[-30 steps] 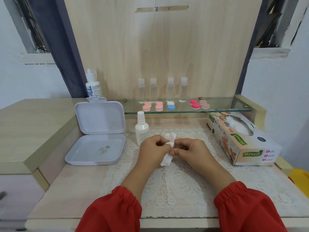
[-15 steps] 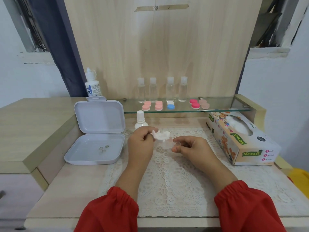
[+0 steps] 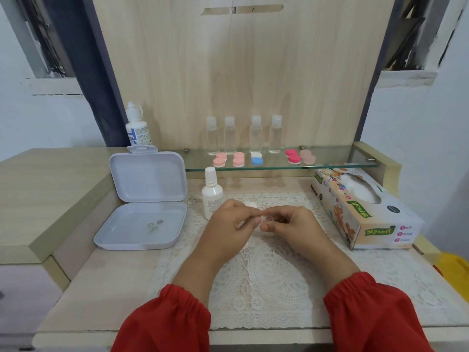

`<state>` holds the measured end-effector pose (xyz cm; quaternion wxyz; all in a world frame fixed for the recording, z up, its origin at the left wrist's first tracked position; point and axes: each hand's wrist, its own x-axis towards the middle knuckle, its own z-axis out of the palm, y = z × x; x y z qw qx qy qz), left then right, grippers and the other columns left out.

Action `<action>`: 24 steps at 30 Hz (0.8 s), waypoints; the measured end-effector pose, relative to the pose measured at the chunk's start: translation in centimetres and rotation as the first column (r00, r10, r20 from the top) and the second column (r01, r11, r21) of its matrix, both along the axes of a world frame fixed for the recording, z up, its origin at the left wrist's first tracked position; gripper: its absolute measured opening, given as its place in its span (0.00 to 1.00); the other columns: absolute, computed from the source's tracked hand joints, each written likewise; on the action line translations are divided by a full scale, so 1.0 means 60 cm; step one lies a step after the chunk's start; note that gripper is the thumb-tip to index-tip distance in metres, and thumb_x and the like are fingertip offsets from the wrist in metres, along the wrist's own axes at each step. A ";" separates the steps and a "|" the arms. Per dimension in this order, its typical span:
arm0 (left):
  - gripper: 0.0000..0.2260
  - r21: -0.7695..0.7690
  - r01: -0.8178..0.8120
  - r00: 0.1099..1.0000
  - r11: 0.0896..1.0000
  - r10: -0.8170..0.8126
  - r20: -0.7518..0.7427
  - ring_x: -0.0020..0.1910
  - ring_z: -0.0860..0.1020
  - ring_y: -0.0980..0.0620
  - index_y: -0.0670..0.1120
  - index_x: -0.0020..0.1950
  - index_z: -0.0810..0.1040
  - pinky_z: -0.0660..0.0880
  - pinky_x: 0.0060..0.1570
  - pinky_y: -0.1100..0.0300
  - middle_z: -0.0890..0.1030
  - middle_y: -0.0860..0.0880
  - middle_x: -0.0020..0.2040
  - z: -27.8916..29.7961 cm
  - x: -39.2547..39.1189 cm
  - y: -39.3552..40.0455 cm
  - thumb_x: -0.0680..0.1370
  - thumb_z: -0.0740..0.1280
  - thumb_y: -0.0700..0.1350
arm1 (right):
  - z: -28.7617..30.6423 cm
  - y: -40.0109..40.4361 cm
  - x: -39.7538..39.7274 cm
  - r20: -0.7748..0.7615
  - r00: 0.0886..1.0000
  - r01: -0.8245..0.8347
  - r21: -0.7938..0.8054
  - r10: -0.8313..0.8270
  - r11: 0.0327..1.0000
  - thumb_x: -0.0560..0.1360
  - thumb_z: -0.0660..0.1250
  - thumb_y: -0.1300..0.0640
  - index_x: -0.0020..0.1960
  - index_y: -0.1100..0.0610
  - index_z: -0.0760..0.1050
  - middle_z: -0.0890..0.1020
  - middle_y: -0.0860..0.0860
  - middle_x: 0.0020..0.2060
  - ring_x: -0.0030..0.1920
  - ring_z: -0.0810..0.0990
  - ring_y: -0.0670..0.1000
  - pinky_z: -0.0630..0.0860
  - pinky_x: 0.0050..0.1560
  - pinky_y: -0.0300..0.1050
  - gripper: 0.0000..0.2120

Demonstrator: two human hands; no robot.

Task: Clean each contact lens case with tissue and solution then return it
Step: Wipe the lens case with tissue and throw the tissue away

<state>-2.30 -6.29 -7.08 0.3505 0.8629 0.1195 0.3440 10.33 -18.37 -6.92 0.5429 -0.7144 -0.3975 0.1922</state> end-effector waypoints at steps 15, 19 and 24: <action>0.06 -0.248 -0.037 0.988 0.968 -0.002 -0.158 0.43 0.80 0.60 0.50 0.46 0.85 0.77 0.45 0.64 0.83 0.54 0.42 0.003 0.001 0.004 0.73 0.72 0.40 | -0.001 -0.001 -0.003 -0.039 0.999 -0.024 -0.004 0.024 1.000 0.67 0.78 0.59 0.47 0.49 0.83 0.85 0.58 0.44 0.49 0.83 0.57 0.79 0.56 0.53 0.10; 0.03 -0.416 -0.095 0.993 0.904 0.056 -0.106 0.34 0.77 0.57 0.43 0.38 0.82 0.74 0.37 0.62 0.80 0.50 0.34 0.015 0.006 -0.004 0.71 0.73 0.37 | 0.004 0.000 -0.011 -0.062 0.998 -0.031 0.026 0.033 0.999 0.67 0.77 0.63 0.46 0.46 0.83 0.85 0.49 0.38 0.41 0.82 0.43 0.76 0.48 0.37 0.14; 0.03 -0.707 -0.061 0.998 0.704 0.056 -0.030 0.34 0.77 0.51 0.39 0.38 0.81 0.74 0.36 0.58 0.79 0.46 0.34 0.020 0.007 0.000 0.69 0.73 0.34 | 0.007 0.000 -0.022 -0.081 0.996 -0.031 0.081 0.038 0.996 0.68 0.76 0.65 0.46 0.46 0.83 0.85 0.50 0.39 0.43 0.82 0.46 0.78 0.48 0.35 0.15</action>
